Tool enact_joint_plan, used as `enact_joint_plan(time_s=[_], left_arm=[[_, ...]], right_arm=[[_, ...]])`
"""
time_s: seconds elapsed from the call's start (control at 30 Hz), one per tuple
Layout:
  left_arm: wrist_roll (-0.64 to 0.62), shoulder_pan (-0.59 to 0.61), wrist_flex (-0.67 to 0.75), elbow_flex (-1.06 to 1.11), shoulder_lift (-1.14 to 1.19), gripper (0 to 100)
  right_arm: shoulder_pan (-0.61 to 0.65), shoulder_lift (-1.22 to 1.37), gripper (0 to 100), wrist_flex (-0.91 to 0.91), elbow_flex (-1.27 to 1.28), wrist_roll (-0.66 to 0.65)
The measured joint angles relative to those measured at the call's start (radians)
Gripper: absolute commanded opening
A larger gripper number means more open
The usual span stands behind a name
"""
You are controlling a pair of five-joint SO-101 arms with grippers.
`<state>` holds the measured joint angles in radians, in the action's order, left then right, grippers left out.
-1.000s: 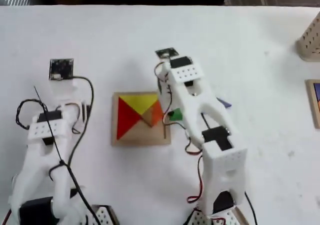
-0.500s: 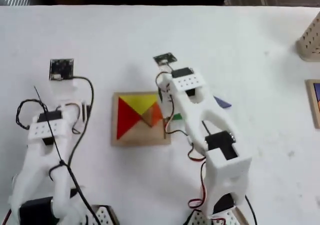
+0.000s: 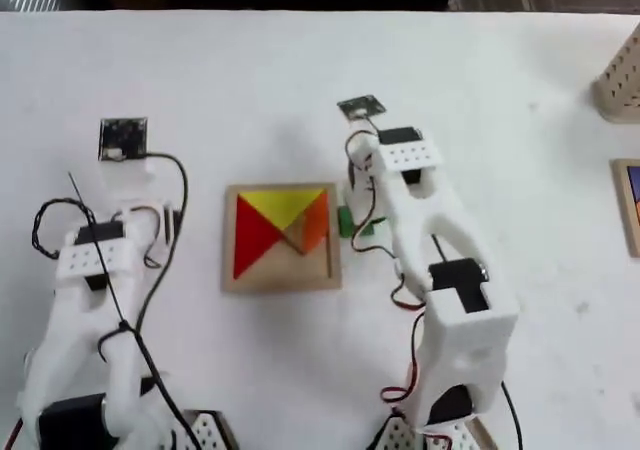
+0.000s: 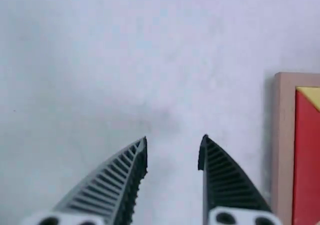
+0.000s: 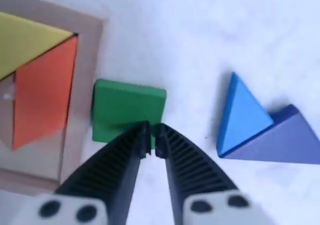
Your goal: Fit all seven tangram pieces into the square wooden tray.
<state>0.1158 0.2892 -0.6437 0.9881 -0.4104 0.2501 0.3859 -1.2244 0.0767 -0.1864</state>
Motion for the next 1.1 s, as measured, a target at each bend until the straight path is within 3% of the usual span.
enact_joint_plan(time_s=[0.1, 0.33, 0.67, 1.1], left_arm=[[0.0, 0.0, 0.0, 0.0, 0.0, 17], [0.0, 0.0, 0.0, 0.0, 0.0, 17], [0.0, 0.0, 0.0, 0.0, 0.0, 17], [0.0, 0.0, 0.0, 0.0, 0.0, 17]], right_arm=[[0.017, -0.008, 5.6, -0.035, -0.002, 0.006], [0.08, -0.025, 25.7, -0.041, -0.002, 0.167], [0.157, 0.048, 26.5, -0.029, -0.04, 0.238], [0.15, 0.114, 26.2, -0.068, -0.127, 0.232]])
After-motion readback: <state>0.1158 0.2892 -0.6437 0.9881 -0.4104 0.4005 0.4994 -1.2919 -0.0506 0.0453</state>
